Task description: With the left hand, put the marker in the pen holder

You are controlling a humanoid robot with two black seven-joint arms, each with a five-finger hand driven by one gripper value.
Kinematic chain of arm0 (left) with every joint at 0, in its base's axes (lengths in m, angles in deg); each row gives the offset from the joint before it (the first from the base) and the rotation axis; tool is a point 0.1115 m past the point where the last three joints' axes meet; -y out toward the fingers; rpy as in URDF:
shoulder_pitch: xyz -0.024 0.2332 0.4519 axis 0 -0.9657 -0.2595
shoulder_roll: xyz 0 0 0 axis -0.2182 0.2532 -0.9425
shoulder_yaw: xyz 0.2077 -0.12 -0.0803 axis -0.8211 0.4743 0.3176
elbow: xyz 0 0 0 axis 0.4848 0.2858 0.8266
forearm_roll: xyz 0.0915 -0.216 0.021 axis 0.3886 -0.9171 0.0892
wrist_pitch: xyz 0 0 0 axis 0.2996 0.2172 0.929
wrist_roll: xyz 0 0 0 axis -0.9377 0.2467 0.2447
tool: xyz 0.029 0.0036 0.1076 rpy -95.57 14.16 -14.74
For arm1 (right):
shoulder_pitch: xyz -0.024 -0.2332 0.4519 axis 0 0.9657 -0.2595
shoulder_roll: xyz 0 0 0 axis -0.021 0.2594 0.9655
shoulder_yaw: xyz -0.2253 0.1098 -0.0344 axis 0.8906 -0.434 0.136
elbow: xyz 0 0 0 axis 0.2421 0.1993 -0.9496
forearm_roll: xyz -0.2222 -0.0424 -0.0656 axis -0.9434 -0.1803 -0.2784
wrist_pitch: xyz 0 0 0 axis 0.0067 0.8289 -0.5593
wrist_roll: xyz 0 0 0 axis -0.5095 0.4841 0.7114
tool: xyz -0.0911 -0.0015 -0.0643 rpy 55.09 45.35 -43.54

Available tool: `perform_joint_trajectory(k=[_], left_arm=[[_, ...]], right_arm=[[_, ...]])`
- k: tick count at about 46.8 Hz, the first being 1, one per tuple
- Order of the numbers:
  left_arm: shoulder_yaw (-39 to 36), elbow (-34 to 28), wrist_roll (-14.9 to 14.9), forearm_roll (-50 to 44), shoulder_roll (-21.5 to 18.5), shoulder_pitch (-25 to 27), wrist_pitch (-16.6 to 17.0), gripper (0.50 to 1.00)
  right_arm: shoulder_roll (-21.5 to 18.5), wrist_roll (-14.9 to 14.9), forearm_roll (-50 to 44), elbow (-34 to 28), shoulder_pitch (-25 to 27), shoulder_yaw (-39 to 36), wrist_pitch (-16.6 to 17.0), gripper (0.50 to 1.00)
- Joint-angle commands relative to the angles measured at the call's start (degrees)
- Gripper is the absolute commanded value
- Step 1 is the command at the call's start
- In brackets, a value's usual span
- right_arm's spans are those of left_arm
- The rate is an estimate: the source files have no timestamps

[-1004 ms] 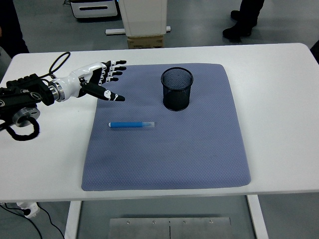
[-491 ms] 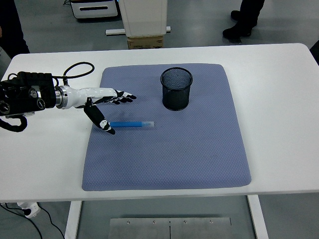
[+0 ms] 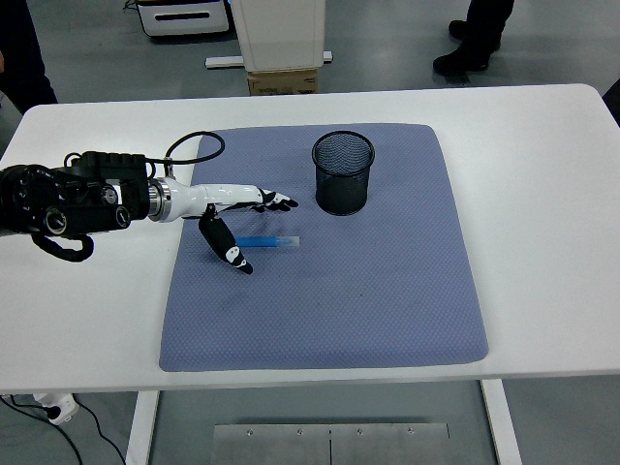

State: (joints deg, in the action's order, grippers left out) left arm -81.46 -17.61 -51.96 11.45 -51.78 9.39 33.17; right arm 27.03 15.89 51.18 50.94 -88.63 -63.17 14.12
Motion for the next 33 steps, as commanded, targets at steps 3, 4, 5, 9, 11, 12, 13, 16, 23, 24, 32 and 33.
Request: perform_joint_trajectory(k=[3,4,5,9,11,12,13,16,23,24,32,33], left_arm=[[0.0,0.3,0.0,0.0,1.0,0.0,2.1,1.0],[0.0,0.3,0.0,0.0,1.0,0.0,2.3,1.0],[0.0,0.3,0.0,0.0,1.0,0.0,2.3,1.0],[0.0,0.4,0.0,0.0,1.3,0.0,3.0,1.0],[0.0,0.4,0.0,0.0,1.5,0.0,3.0,1.0],[0.0,0.4,0.0,0.0,1.6,0.0,3.0,1.0],[0.0,0.4,0.0,0.0,1.7,0.0,3.1,1.0],[-0.1,0.5,0.0,0.0,1.8,-0.1,3.1,1.0],[-0.1,0.7,0.0,0.0,2.4,-0.6,3.9,1.0],[-0.1,1.0,0.0,0.1,2.5,-0.6,4.0,1.0],[-0.1,1.4,0.0,2.4,3.2,-1.0,4.1,1.0],[-0.1,1.4,0.0,2.8,3.2,-1.0,4.1,1.0]], right_arm=[[0.0,0.0,0.0,0.0,0.0,0.0,0.0,1.0],[0.0,0.0,0.0,0.0,0.0,0.0,0.0,1.0],[0.0,0.0,0.0,0.0,0.0,0.0,0.0,1.0],[0.0,0.0,-0.1,0.0,0.0,0.0,0.0,1.0],[0.0,0.0,0.0,0.0,0.0,0.0,0.0,1.0],[0.0,0.0,-0.1,0.0,0.0,0.0,0.0,1.0],[0.0,0.0,0.0,0.0,0.0,0.0,0.0,1.0],[0.0,0.0,0.0,0.0,0.0,0.0,0.0,1.0],[0.0,0.0,-0.1,0.0,0.0,0.0,0.0,1.0],[0.0,0.0,-0.1,0.0,0.0,0.0,0.0,1.0],[0.0,0.0,0.0,0.0,0.0,0.0,0.0,1.0],[0.0,0.0,0.0,0.0,0.0,0.0,0.0,1.0]])
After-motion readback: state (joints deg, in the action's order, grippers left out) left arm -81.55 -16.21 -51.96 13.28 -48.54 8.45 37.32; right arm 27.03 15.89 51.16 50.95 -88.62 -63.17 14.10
